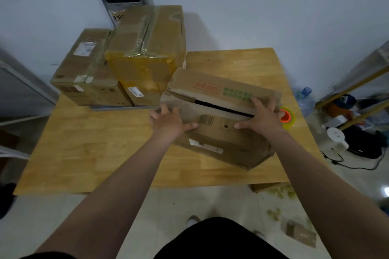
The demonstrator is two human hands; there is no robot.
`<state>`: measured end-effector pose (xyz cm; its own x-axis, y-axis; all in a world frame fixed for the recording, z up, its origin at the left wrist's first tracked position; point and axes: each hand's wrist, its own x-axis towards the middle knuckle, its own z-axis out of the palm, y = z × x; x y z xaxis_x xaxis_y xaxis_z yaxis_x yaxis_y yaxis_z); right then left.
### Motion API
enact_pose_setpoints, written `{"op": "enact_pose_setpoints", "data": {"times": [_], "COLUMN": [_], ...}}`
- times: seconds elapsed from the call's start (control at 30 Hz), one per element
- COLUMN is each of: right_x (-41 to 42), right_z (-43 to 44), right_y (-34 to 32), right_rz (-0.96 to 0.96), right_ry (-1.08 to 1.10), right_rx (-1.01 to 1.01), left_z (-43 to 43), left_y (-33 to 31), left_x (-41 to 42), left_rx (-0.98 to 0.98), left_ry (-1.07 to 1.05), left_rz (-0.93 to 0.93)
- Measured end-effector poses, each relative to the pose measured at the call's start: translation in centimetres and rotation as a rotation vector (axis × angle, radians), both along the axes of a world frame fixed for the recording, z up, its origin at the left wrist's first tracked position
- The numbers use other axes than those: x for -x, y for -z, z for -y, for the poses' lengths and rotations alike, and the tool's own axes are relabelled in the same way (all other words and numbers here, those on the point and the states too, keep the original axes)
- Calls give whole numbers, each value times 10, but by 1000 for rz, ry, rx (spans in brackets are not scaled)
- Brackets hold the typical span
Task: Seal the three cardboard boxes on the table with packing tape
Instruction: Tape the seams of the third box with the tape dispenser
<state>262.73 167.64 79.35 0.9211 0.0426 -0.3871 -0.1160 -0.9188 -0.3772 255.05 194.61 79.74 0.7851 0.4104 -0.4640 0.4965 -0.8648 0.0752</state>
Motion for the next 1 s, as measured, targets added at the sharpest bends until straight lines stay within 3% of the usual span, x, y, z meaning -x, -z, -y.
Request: {"op": "enact_pose_setpoints", "data": {"times": [0.2, 0.3, 0.37, 0.5, 0.67, 0.83, 1.0], "right_x": [-10, -16, -21, -30, -39, -60, -111], "right_z": [-10, -16, -20, -24, -10, 48, 106], "right_y": [-2, 9, 13, 12, 3, 14, 55], "right_rz": [-110, -51, 20, 148, 258, 281, 135], "right_ry": [-54, -108, -130, -169, -167, 27, 80], "right_rx": [85, 34, -28, -128, -132, -181, -126], "left_z": [-15, -9, 0, 21, 48, 87, 148], "left_y": [-12, -12, -9, 5, -1, -8, -4], "left_x": [13, 20, 19, 10, -21, -70, -132], "left_rx": [141, 59, 6, 118, 204, 221, 257], "left_ry": [-130, -86, -6, 93, 129, 211, 327], "left_rz": [-101, -121, -61, 135, 132, 278, 327]}}
